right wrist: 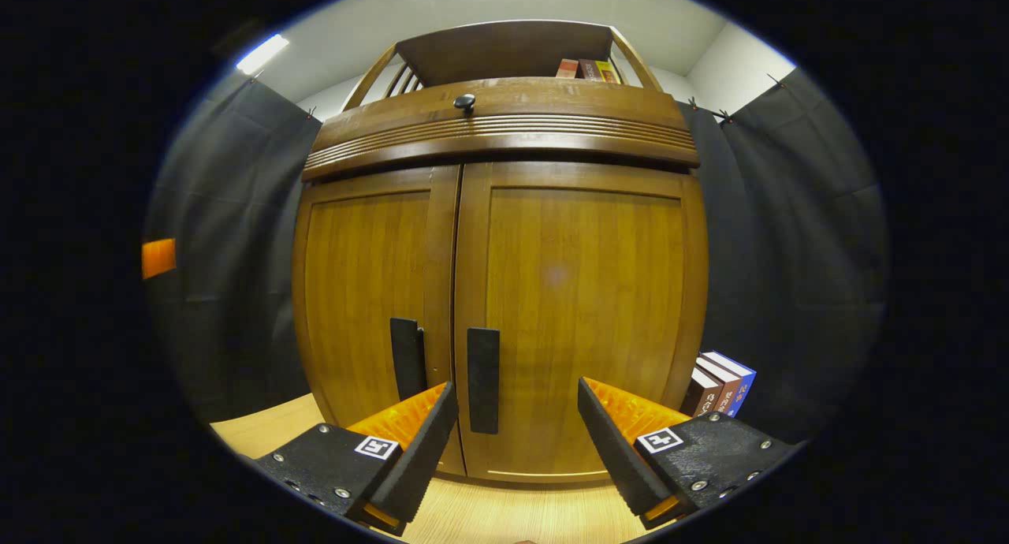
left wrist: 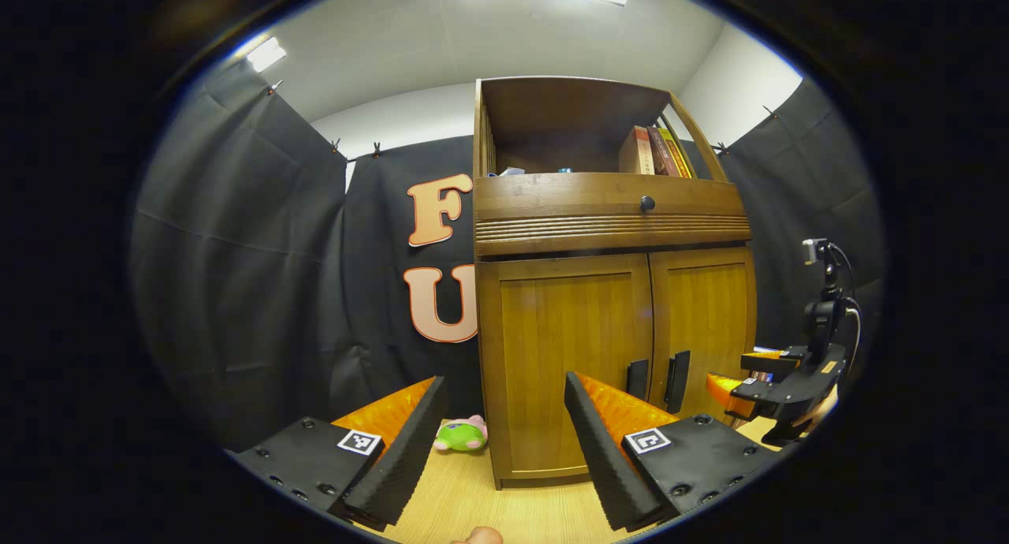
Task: Open the right door of the double-door shoe cabinet with the right hand, and open the left door with the left hand.
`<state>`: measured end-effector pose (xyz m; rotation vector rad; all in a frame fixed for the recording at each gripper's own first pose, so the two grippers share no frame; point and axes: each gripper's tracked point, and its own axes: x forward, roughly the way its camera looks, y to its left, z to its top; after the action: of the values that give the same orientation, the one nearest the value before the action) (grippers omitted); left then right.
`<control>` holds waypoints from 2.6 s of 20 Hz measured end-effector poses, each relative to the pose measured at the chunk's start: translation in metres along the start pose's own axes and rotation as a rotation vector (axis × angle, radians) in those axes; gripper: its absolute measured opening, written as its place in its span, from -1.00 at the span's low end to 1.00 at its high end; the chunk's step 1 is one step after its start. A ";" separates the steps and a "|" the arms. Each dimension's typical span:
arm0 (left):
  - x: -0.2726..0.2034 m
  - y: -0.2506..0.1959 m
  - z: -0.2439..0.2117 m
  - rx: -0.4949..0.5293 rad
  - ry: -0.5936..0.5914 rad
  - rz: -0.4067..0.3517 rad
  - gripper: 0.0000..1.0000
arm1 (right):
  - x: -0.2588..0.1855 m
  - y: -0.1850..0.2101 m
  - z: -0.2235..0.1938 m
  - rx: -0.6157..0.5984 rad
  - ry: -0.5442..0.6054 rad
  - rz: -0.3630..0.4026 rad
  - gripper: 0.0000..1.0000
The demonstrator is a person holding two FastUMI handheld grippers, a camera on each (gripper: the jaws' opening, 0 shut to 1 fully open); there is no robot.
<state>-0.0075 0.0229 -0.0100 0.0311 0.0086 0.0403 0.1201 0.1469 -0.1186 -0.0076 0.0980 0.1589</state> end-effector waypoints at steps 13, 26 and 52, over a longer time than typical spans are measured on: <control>0.005 0.025 -0.013 0.001 0.002 0.035 0.96 | 0.079 0.018 -0.039 0.077 0.068 -0.015 0.48; -0.004 0.044 -0.019 0.009 0.012 0.080 0.92 | 0.080 0.022 -0.042 0.073 0.070 -0.006 -0.30; -0.022 0.016 -0.008 -0.010 -0.006 0.039 0.90 | -0.081 -0.032 -0.035 0.103 0.098 0.122 -0.38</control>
<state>-0.0304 0.0381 -0.0174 0.0217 0.0021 0.0795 0.0426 0.1019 -0.1452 0.0937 0.2047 0.2754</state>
